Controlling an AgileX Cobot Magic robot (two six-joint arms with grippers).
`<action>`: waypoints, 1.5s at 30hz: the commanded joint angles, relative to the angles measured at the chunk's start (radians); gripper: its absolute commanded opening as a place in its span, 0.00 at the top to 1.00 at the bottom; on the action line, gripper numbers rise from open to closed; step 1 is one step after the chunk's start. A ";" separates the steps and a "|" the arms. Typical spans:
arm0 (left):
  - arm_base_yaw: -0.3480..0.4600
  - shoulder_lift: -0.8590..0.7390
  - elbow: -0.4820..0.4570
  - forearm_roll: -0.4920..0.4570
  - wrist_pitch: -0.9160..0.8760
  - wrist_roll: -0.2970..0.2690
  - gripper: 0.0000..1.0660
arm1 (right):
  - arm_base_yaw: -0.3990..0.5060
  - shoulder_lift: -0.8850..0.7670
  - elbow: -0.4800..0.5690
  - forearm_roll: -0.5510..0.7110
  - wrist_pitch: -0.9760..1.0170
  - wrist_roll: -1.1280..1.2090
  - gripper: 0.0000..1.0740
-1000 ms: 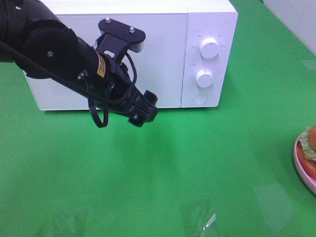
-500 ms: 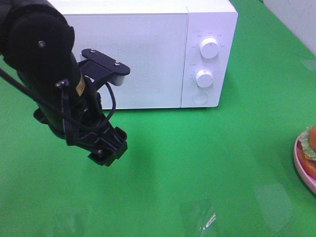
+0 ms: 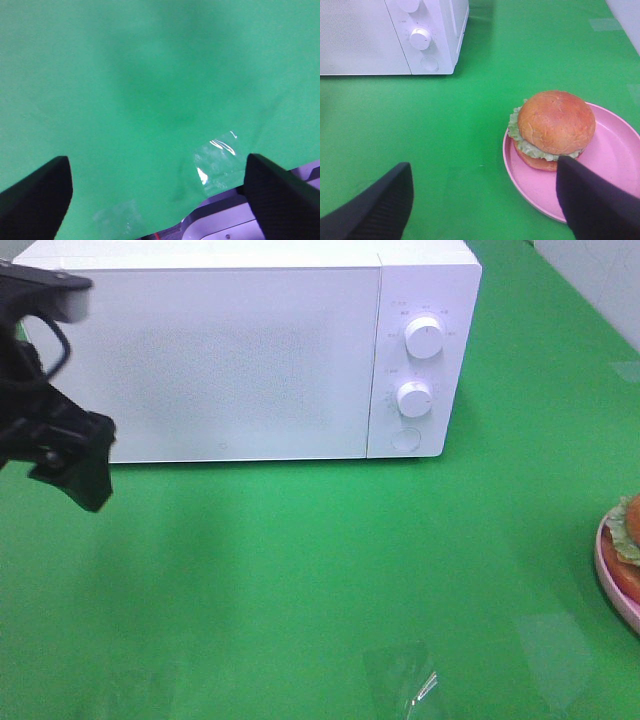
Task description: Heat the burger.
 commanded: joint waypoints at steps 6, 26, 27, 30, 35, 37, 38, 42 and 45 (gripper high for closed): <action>0.294 -0.159 0.003 -0.109 0.100 0.148 0.19 | -0.002 -0.023 0.001 -0.008 -0.015 0.003 0.29; 0.512 -0.745 0.349 -0.090 0.056 0.173 0.19 | -0.002 -0.023 0.001 -0.008 -0.015 0.003 0.29; 0.512 -0.745 0.349 -0.090 0.056 0.173 0.19 | -0.002 -0.023 0.001 -0.008 -0.015 0.003 0.29; 0.512 -0.865 0.439 -0.086 0.048 0.174 0.19 | -0.002 -0.023 0.001 -0.008 -0.015 0.003 0.29; 0.512 -0.981 0.528 -0.082 0.048 0.179 0.19 | -0.002 -0.023 0.001 -0.008 -0.015 0.003 0.29; 0.512 -1.018 0.560 -0.079 0.047 0.177 0.19 | -0.002 -0.023 0.001 -0.008 -0.015 0.003 0.29; 0.512 -1.018 0.560 -0.079 0.047 0.177 0.19 | -0.002 -0.023 0.001 -0.008 -0.015 0.003 0.29; 0.512 -1.108 0.573 -0.072 -0.002 0.177 0.19 | -0.002 -0.023 0.001 -0.008 -0.015 0.003 0.29; 0.512 -1.136 0.587 -0.063 -0.028 0.177 0.19 | -0.002 -0.023 0.001 -0.008 -0.015 0.003 0.29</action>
